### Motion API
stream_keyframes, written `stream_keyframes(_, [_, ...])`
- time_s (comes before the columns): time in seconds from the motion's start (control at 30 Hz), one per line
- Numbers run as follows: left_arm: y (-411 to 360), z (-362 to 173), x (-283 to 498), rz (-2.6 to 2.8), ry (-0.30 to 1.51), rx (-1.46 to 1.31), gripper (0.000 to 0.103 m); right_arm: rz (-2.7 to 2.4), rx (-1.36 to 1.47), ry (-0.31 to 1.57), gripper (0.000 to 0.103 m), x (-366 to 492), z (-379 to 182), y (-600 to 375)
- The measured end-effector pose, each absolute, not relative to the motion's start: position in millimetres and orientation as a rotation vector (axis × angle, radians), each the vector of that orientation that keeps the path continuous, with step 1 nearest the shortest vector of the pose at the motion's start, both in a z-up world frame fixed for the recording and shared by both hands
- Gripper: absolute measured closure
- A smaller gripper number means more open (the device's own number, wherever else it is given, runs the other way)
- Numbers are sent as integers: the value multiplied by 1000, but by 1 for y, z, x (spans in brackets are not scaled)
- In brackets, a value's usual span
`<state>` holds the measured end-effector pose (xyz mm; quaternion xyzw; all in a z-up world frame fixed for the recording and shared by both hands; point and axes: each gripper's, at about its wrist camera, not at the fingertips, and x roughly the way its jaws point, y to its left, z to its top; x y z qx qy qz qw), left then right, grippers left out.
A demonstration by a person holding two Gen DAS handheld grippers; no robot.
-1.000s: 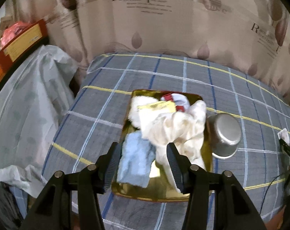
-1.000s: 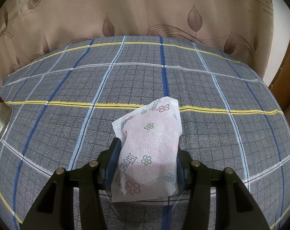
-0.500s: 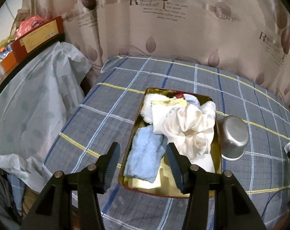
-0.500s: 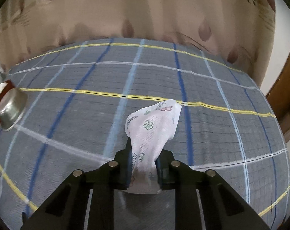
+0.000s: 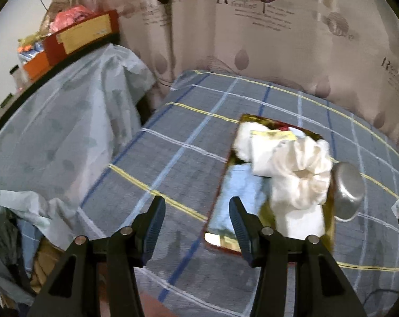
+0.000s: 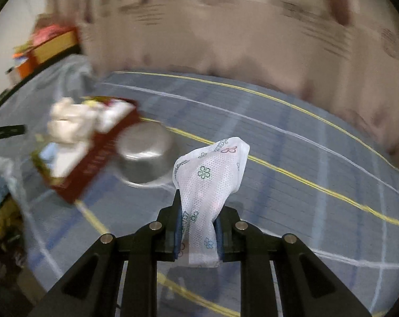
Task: Organize soft objects
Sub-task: 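Lower the flower-printed pad with the right tool into the tray and release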
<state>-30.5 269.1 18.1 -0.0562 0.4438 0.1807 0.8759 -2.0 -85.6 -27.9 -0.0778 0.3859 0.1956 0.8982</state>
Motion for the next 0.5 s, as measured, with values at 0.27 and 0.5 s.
stream_keyframes(0.27, [286,15,-39,408,926,-158,52,632,-221,800,85,-10,-21,28])
stream_keyframes(0.5, [294,14,-40,427,929,-166,52,711,-243,862,85,-1,-37,90])
